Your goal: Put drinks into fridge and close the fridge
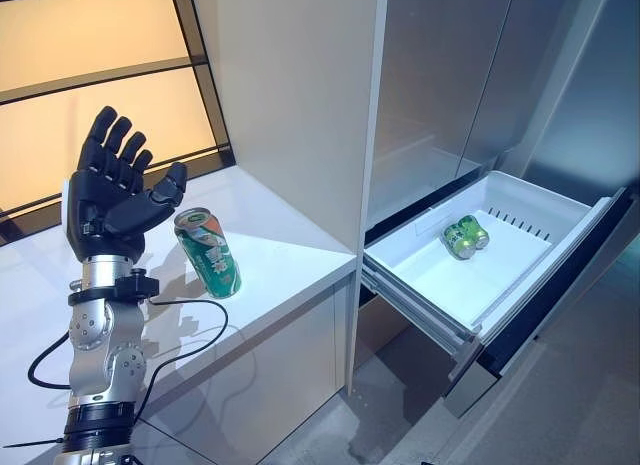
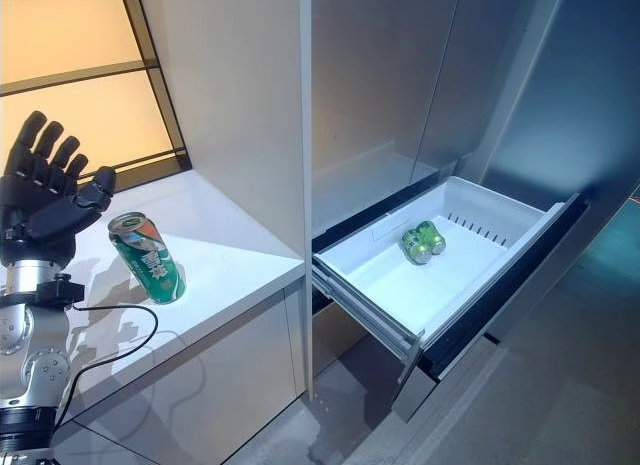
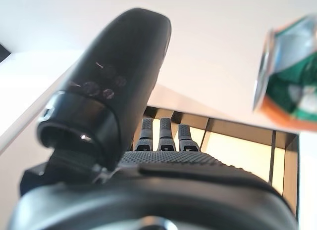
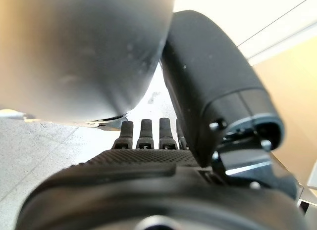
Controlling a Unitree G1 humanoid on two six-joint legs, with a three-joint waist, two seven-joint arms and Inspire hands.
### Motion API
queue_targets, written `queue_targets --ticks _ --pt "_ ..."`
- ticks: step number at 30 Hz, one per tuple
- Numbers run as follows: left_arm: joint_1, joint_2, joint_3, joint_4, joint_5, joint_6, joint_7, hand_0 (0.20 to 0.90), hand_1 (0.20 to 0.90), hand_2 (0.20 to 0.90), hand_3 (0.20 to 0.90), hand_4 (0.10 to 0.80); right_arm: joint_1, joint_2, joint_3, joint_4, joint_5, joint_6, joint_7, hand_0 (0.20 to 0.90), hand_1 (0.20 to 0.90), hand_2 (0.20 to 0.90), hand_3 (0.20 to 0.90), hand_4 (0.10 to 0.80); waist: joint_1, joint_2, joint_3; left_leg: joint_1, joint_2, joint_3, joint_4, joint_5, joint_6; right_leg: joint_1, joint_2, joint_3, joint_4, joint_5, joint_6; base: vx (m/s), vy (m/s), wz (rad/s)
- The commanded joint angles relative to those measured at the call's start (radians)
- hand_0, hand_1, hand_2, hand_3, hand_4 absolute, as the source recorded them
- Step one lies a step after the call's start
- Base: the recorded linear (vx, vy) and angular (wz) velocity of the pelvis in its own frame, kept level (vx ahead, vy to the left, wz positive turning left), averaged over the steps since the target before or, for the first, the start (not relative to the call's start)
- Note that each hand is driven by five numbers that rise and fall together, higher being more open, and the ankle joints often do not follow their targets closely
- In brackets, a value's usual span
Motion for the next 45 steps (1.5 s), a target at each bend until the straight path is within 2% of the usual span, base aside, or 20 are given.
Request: queue_targets --ticks 1,8,20,33,45 --pt "-0.092 0.056 0.026 -0.089 0.037 -0.034 -0.042 0.900 0.900 0.900 0.900 0.800 -0.042 0.041 0.011 0.027 -0.026 -0.027 0.016 0.900 0.900 0.900 0.900 0.800 0.003 -0.016 -0.028 0.003 -0.052 0.055 0.003 -0.040 0.041 0.002 -0.023 0.044 0.012 0.003 0.020 0.000 0.000 0.00" --pt "-0.068 0.074 0.029 -0.064 0.025 -0.022 -0.053 0.900 0.900 0.900 0.900 0.800 -0.046 0.033 0.008 0.023 -0.023 -0.022 0.020 0.900 0.900 0.900 0.900 0.800 0.008 -0.015 -0.025 0.001 -0.053 0.052 0.003 -0.038 0.040 0.003 -0.024 0.041 0.009 0.005 0.021 0.000 0.000 0.00" --pt "-0.049 0.061 0.034 -0.047 0.036 -0.002 -0.056 0.900 0.900 0.900 0.900 0.800 -0.050 0.030 0.001 0.019 -0.019 -0.016 0.016 0.900 0.900 0.900 0.900 0.800 0.011 -0.013 -0.022 0.000 -0.054 0.049 0.003 -0.037 0.040 0.003 -0.026 0.040 0.009 0.004 0.021 -0.011 0.001 0.00" --pt "-0.028 0.075 0.015 0.013 0.058 0.047 -0.108 0.900 0.900 0.900 0.900 0.800 -0.053 0.025 -0.006 0.019 -0.023 -0.015 0.019 0.900 0.900 0.900 0.900 0.800 0.010 -0.007 -0.018 0.010 -0.054 0.052 0.003 -0.046 0.042 0.011 -0.027 0.042 0.009 -0.001 0.025 0.000 0.000 0.00" --pt "-0.021 0.072 0.007 0.000 0.024 0.085 -0.168 0.900 0.900 0.900 0.900 0.800 -0.056 0.019 -0.010 0.008 -0.026 -0.005 0.020 0.900 0.900 0.900 0.900 0.800 0.011 -0.007 -0.012 0.004 -0.055 0.056 0.003 -0.034 0.043 0.005 -0.029 0.039 0.010 0.009 0.025 -0.010 0.001 0.00"
